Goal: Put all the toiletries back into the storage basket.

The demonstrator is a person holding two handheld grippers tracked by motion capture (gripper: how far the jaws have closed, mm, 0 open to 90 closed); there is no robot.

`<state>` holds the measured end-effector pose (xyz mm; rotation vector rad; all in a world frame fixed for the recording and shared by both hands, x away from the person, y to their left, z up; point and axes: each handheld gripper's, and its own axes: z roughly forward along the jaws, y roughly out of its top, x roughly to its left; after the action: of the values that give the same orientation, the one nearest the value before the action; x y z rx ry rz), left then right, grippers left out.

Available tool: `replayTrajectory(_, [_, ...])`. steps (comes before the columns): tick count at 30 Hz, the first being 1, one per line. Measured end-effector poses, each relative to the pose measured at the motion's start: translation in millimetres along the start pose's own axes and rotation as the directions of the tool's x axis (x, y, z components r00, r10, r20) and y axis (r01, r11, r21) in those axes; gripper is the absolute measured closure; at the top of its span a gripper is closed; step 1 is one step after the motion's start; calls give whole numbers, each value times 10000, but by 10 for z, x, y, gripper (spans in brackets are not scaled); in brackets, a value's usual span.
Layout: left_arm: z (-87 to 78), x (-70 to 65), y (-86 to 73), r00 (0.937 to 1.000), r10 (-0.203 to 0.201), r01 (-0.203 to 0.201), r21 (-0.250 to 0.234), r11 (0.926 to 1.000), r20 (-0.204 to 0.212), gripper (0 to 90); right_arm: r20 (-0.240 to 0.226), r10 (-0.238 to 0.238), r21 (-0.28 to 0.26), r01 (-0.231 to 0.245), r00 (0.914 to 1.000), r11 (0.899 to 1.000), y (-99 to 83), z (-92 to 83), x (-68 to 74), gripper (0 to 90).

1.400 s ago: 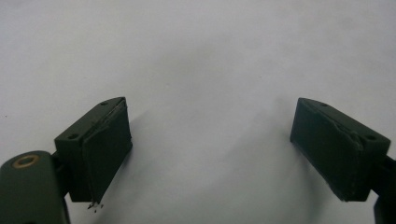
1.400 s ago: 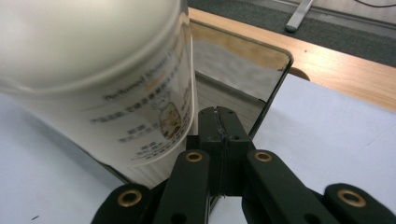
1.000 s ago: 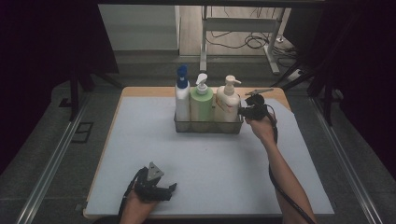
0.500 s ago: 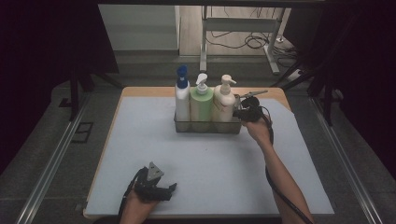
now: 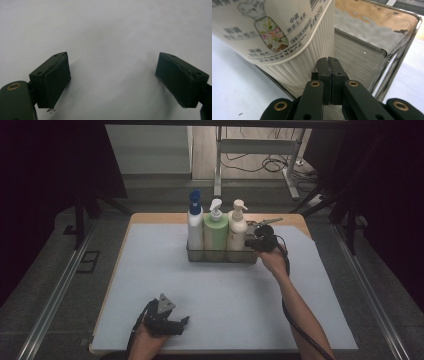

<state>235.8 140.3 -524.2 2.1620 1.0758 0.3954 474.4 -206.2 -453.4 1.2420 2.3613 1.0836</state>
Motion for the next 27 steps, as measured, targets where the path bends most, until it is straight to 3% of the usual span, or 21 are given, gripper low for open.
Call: replayTrajectory(27, [1,1,1,10000,-5,5,12,10000,8,122,-126,-51,5,51,9999,10000,-13,6,77,895])
